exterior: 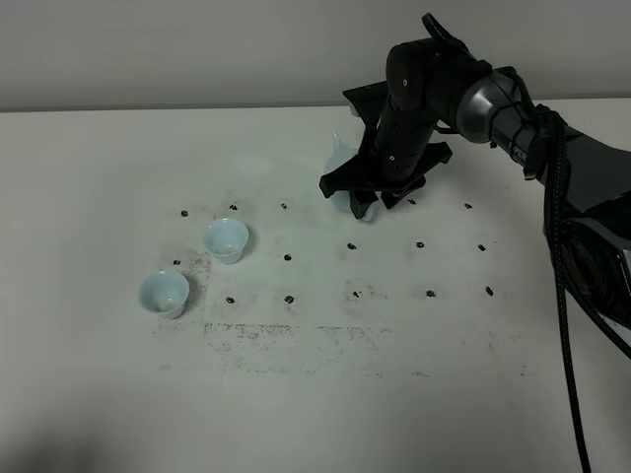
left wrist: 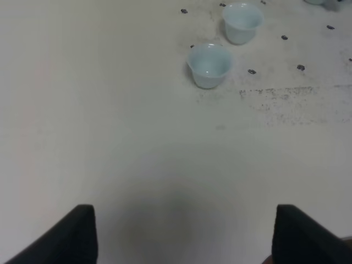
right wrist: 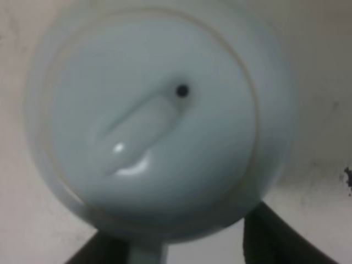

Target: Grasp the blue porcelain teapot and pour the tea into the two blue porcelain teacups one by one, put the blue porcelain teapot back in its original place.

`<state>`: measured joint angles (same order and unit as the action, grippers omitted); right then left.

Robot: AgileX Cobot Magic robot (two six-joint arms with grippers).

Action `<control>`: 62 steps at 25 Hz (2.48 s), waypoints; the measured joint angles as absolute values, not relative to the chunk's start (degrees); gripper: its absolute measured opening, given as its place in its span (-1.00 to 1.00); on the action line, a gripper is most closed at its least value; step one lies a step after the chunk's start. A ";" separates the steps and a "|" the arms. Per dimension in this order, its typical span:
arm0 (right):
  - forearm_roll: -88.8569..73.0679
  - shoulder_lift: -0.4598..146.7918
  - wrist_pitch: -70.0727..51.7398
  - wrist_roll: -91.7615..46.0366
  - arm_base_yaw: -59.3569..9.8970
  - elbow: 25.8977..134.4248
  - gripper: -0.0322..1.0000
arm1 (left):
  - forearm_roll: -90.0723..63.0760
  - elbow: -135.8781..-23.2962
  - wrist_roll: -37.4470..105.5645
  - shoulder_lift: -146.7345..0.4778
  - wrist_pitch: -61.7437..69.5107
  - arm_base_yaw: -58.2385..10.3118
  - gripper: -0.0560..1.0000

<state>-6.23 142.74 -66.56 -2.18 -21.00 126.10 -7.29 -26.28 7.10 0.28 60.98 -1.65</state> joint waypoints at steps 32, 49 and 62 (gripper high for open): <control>-5.13 142.74 -67.55 -2.18 -20.93 126.10 -0.13 | -7.29 -26.28 7.10 0.28 60.98 -1.65 0.30; -5.13 142.74 -69.00 -2.18 -20.93 128.40 -0.13 | -7.29 -26.28 7.10 0.28 60.98 -1.65 0.30; -5.17 142.74 -69.55 -2.18 -20.93 128.78 -0.13 | -7.29 -26.28 7.10 0.28 60.98 -1.65 0.30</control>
